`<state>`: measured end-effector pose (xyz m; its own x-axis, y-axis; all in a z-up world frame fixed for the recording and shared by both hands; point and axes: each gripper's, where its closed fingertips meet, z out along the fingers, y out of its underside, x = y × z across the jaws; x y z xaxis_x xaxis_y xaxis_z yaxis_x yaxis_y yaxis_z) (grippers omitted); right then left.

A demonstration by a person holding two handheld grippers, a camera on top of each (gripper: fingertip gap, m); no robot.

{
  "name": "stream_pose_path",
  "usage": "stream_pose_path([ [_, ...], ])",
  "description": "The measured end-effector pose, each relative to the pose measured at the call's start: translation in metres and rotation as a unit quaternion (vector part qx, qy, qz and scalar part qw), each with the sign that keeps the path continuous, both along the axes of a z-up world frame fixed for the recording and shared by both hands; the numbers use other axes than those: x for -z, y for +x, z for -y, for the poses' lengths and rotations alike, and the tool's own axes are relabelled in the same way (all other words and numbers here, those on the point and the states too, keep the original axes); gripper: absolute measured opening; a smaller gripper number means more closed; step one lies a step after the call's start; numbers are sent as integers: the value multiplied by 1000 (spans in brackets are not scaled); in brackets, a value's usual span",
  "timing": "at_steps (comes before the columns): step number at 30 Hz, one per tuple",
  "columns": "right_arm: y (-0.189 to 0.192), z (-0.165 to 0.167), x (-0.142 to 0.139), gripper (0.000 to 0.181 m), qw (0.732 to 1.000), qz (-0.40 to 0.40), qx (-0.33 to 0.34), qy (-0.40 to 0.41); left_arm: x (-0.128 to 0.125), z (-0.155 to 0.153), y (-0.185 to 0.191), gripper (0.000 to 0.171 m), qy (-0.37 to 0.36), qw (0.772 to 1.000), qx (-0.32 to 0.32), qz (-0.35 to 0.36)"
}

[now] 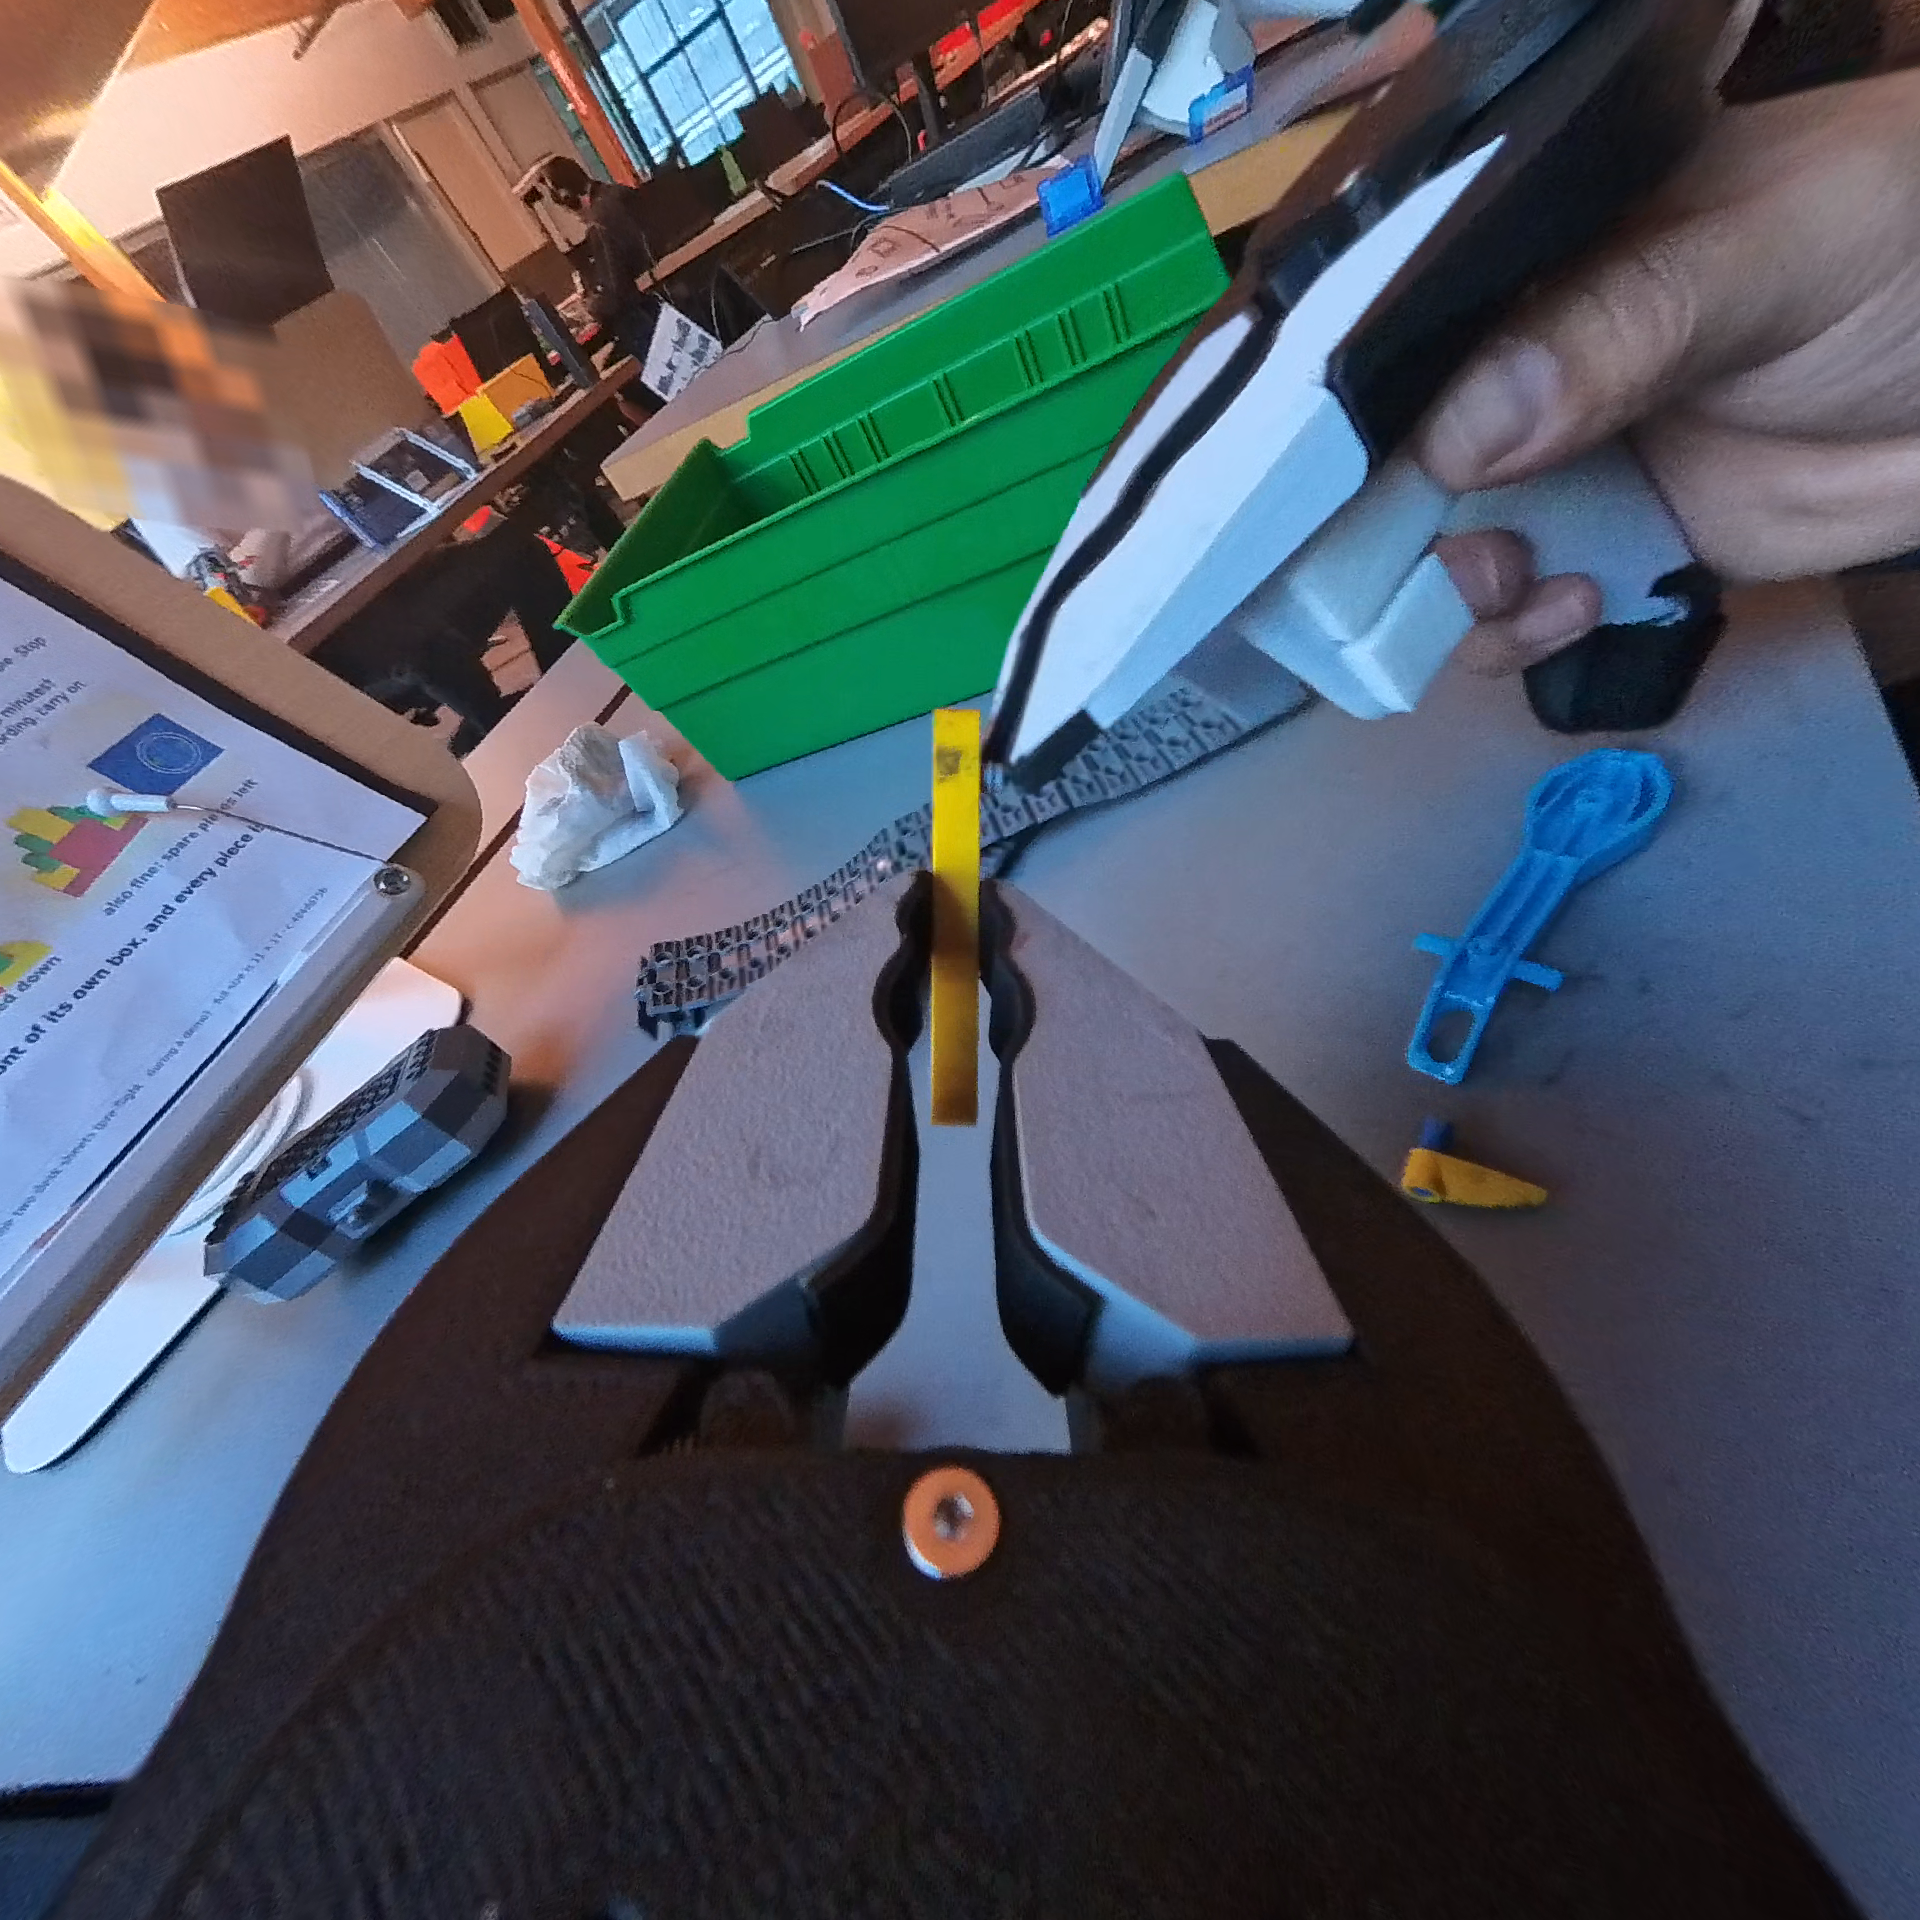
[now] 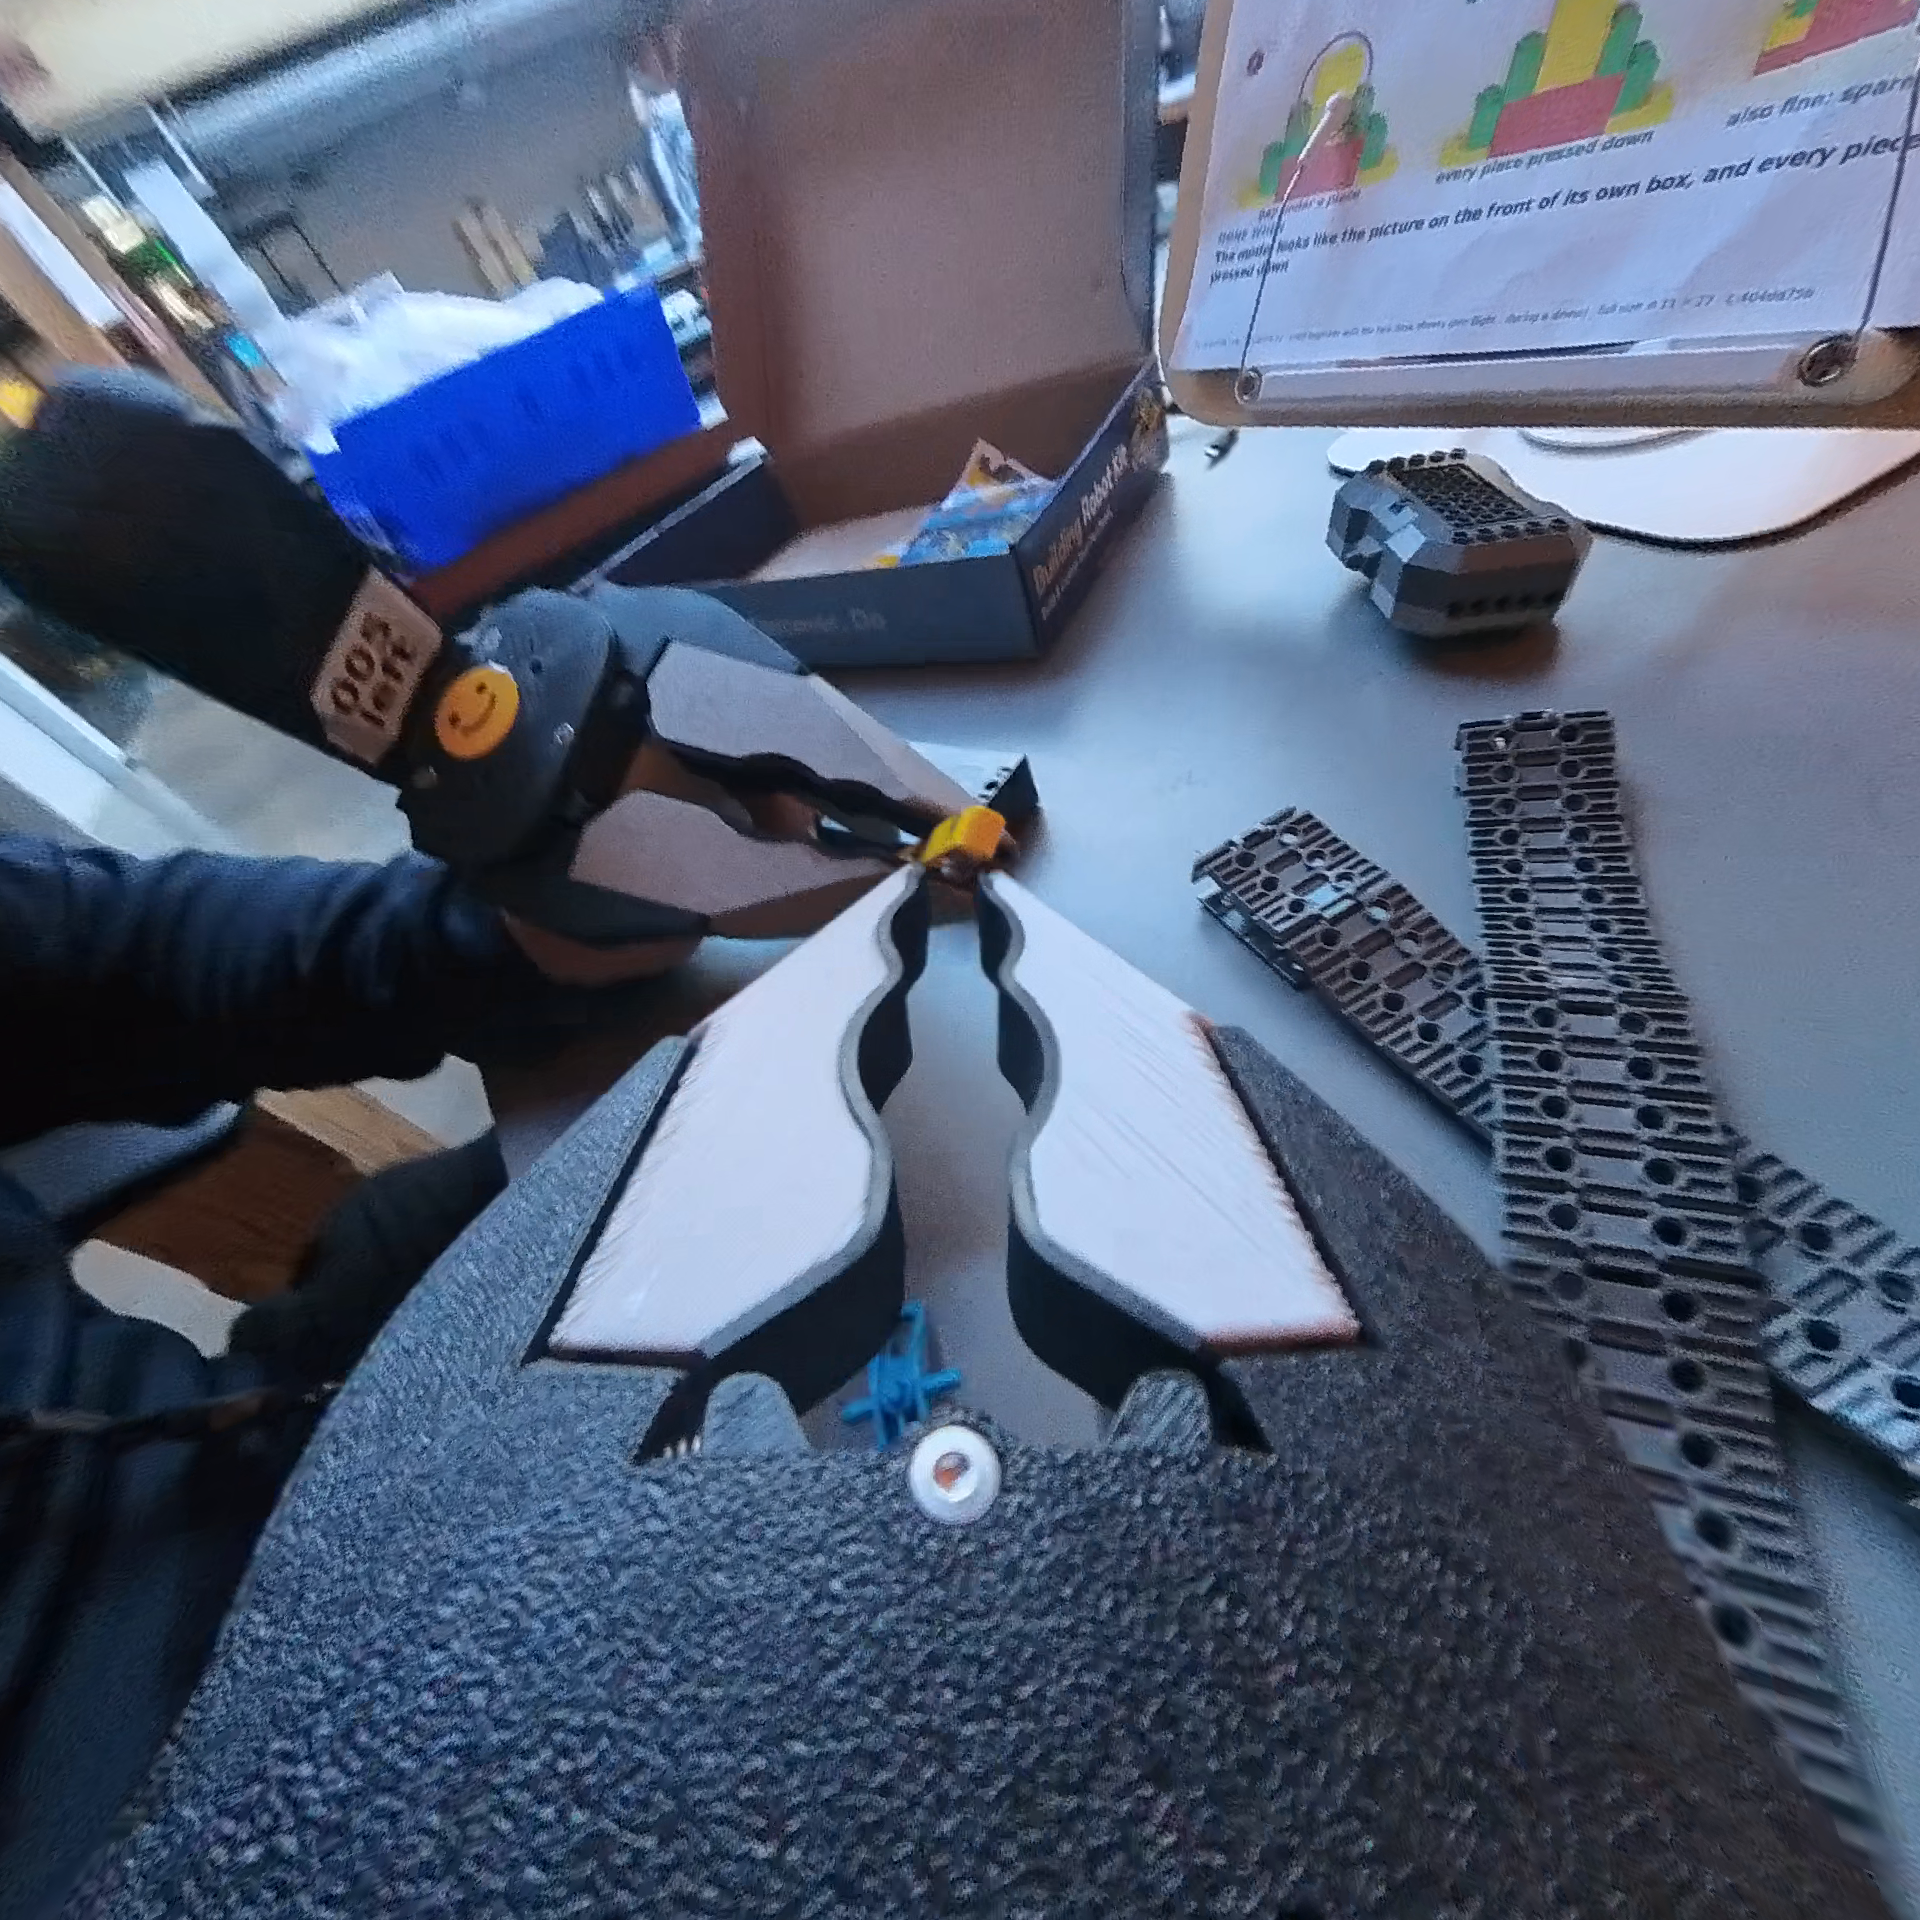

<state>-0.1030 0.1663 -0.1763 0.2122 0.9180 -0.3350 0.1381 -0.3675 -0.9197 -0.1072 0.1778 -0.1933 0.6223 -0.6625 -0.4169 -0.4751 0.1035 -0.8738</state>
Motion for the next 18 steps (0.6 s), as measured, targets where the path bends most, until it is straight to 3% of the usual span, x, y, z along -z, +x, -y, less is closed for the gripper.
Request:
stream_pose_path([
  [4,-2,-3,1,3,1000,-10,9,-13,0,-1,-2,6,1,1000,-6,-3],
  [11,-6,-5,4,4,999,-23,16,-30,-3,-3,-3,6,61,994,-46,-73],
  [18,-7,-5,5,2,1000,-17,21,-5,-1,-4,-4,6,74,992,-50,-95],
])
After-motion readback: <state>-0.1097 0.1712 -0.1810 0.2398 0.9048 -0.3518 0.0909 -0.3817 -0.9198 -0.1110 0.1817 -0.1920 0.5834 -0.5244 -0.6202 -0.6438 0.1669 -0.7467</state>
